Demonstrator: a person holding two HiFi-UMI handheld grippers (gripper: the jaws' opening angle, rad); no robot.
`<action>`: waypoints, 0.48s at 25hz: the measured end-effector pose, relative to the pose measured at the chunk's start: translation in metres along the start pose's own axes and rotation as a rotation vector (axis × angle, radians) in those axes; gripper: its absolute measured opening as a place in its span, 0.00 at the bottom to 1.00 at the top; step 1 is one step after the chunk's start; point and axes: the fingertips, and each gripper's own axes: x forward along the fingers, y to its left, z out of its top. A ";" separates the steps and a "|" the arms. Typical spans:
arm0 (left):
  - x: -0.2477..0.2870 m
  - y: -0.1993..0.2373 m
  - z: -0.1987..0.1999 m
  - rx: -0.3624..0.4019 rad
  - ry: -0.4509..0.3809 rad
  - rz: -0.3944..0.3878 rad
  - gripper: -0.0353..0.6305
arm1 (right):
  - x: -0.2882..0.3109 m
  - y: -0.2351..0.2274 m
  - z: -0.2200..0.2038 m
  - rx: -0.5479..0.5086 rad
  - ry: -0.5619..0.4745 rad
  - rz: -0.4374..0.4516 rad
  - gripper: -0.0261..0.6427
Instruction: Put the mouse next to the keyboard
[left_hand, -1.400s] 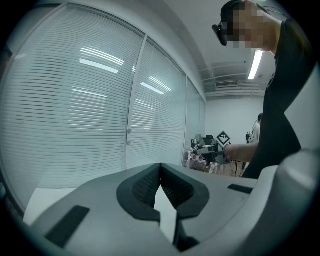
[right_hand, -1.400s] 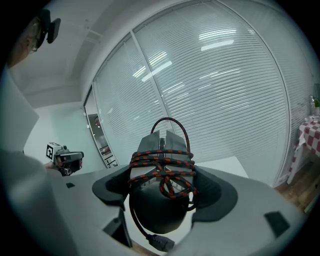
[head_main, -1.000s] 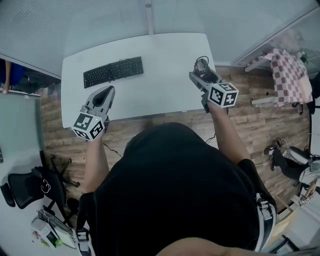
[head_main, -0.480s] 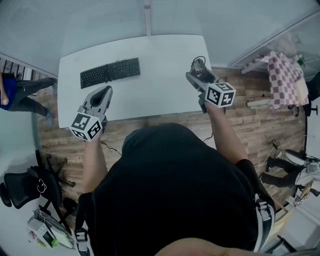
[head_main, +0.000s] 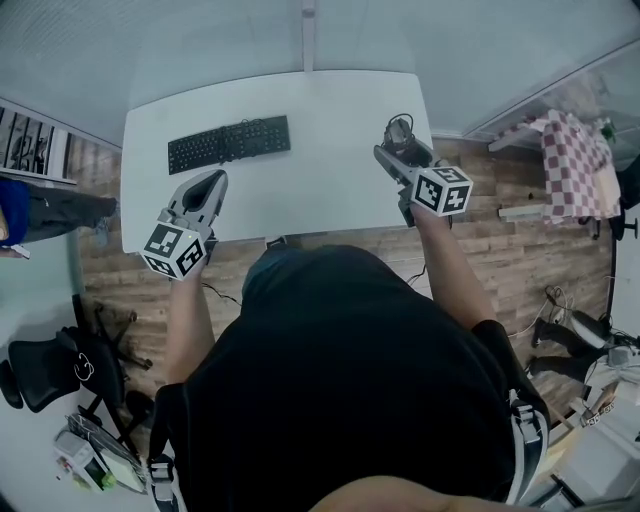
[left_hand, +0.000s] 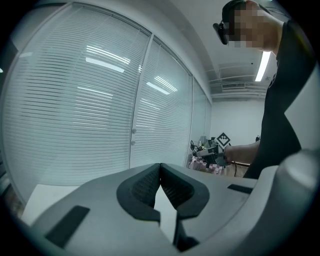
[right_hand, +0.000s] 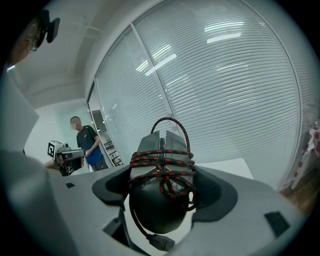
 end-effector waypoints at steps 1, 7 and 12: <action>-0.001 0.005 -0.001 -0.001 0.001 0.001 0.09 | 0.005 0.002 0.000 0.001 -0.001 0.000 0.62; -0.001 0.039 0.005 0.000 -0.006 0.007 0.09 | 0.030 0.010 0.005 0.003 0.005 -0.003 0.62; 0.003 0.064 0.008 -0.002 -0.009 -0.005 0.09 | 0.050 0.015 0.014 0.003 0.001 -0.018 0.62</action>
